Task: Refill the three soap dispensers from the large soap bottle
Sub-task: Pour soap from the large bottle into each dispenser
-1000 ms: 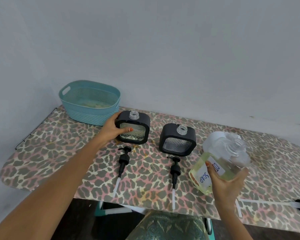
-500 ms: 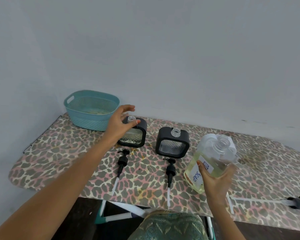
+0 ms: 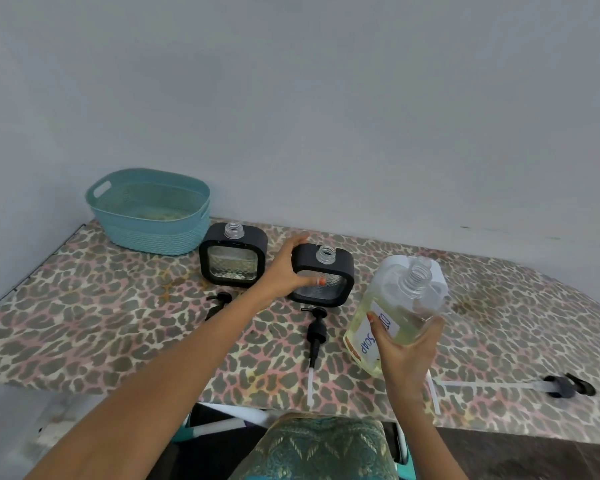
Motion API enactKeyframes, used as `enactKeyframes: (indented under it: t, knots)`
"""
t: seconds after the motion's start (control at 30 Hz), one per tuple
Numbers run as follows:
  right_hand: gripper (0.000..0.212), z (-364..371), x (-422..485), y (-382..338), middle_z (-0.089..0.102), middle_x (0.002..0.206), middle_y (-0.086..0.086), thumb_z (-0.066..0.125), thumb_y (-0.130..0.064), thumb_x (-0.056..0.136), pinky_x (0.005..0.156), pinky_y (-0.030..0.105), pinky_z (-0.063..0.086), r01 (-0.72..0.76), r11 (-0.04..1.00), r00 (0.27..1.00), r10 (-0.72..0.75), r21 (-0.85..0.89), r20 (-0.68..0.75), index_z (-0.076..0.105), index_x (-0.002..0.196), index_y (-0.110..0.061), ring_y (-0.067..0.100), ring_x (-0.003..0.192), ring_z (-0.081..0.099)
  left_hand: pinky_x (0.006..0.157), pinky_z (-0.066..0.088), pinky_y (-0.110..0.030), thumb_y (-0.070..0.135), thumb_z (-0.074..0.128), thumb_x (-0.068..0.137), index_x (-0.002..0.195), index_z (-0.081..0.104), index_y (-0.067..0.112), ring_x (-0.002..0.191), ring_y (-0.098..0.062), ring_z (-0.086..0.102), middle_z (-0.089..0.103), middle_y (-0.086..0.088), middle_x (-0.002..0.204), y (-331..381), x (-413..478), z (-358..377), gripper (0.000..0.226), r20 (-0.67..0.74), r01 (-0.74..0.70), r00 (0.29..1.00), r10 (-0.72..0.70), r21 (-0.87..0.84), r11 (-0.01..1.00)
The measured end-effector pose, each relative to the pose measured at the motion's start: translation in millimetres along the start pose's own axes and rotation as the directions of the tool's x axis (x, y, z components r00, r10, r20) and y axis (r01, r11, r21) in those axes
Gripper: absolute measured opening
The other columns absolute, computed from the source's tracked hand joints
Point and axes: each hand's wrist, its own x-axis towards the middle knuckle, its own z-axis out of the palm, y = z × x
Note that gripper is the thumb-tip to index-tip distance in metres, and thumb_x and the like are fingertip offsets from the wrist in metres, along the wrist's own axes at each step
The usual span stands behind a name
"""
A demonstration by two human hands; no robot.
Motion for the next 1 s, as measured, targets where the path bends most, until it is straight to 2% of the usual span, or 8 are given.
enactKeyframes:
  t: [0.13, 0.27, 0.43, 0.53, 0.67, 0.73, 0.87, 1.0]
  knots:
    - [0.065, 0, 0, 2, 0.052, 0.099, -0.015, 0.079, -0.001, 0.065, 0.071, 0.005, 0.049, 0.004, 1.0, 1.0, -0.004, 0.017, 0.003, 0.04, 0.117, -0.008, -0.018, 0.086, 0.056, 0.094, 0.041, -0.025, 0.005, 0.076, 0.07, 0.131, 0.032, 0.011, 0.112, -0.015, 0.049, 0.05, -0.007, 0.125, -12, 1, 5, 0.075, -0.015, 0.069, 0.997, -0.07, -0.069, 0.995]
    - [0.065, 1, 0, 3, 0.052, 0.101, -0.016, 0.08, -0.003, 0.064, 0.073, 0.006, 0.05, 0.004, 1.0, 1.0, -0.004, 0.008, -0.012, 0.04, 0.115, -0.013, -0.017, 0.089, 0.056, 0.095, 0.046, -0.033, 0.009, 0.08, 0.066, 0.121, 0.041, 0.01, 0.112, -0.022, 0.054, 0.055, -0.004, 0.114, -18, 5, 6, 0.067, -0.081, 0.087, 0.992, -0.093, -0.077, 0.993]
    - [0.067, 0, 0, 2, 0.053, 0.1, -0.007, 0.079, -0.001, 0.065, 0.071, 0.003, 0.048, 0.013, 1.0, 1.0, -0.013, 0.003, -0.007, 0.04, 0.118, -0.006, -0.016, 0.088, 0.057, 0.091, 0.045, -0.029, 0.012, 0.082, 0.064, 0.121, 0.044, 0.01, 0.109, -0.019, 0.054, 0.055, -0.001, 0.113, -13, 5, 8, 0.069, -0.131, 0.061, 0.989, -0.07, -0.069, 0.996]
    - [0.067, 1, -1, 0, 0.054, 0.102, -0.002, 0.08, -0.002, 0.065, 0.071, 0.002, 0.047, 0.011, 1.0, 1.0, -0.011, 0.0, -0.011, 0.04, 0.12, -0.005, -0.008, 0.089, 0.057, 0.087, 0.043, -0.025, 0.013, 0.082, 0.064, 0.122, 0.044, 0.01, 0.104, -0.015, 0.054, 0.057, -0.002, 0.113, 0, 1, 5, 0.07, -0.169, 0.031, 0.985, -0.042, -0.069, 0.997]
    - [0.065, 0, -1, -3, 0.051, 0.098, -0.011, 0.08, -0.003, 0.065, 0.066, 0.001, 0.046, -0.001, 1.0, 1.0, 0.001, -0.007, -0.007, 0.039, 0.115, -0.013, -0.013, 0.086, 0.056, 0.085, 0.043, -0.025, 0.014, 0.082, 0.064, 0.12, 0.045, 0.012, 0.102, -0.014, 0.054, 0.056, 0.002, 0.108, 18, -9, -6, 0.067, -0.196, -0.018, 0.981, 0.004, -0.067, 0.998]
    - [0.063, -1, -1, -5, 0.05, 0.096, -0.013, 0.08, -0.005, 0.065, 0.068, 0.005, 0.046, -0.002, 0.999, 1.0, 0.001, -0.038, -0.012, 0.04, 0.112, -0.014, -0.004, 0.087, 0.055, 0.086, 0.043, -0.025, 0.014, 0.083, 0.063, 0.117, 0.046, 0.012, 0.103, -0.015, 0.055, 0.056, 0.002, 0.108, 24, -17, -13, 0.065, -0.208, -0.044, 0.978, 0.032, -0.056, 0.997]
    - [0.058, -1, -3, -10, 0.05, 0.096, -0.004, 0.08, -0.008, 0.066, 0.077, 0.028, 0.047, -0.014, 0.997, 1.0, 0.013, -0.075, -0.013, 0.041, 0.11, -0.01, 0.015, 0.093, 0.053, 0.082, 0.042, -0.017, 0.014, 0.082, 0.064, 0.116, 0.045, 0.013, 0.102, -0.012, 0.055, 0.057, 0.001, 0.11, 33, -36, -24, 0.064, -0.204, -0.073, 0.977, 0.058, -0.067, 0.995]
    - [0.056, -3, -5, -16, 0.051, 0.1, -0.001, 0.08, -0.009, 0.068, 0.077, 0.029, 0.045, -0.03, 0.996, 1.0, 0.03, -0.086, 0.003, 0.041, 0.107, -0.011, 0.015, 0.093, 0.052, 0.08, 0.045, -0.012, 0.015, 0.082, 0.064, 0.116, 0.044, 0.017, 0.099, -0.005, 0.057, 0.058, 0.005, 0.108, 34, -59, -32, 0.064, -0.182, -0.087, 0.981, 0.071, -0.082, 0.993]
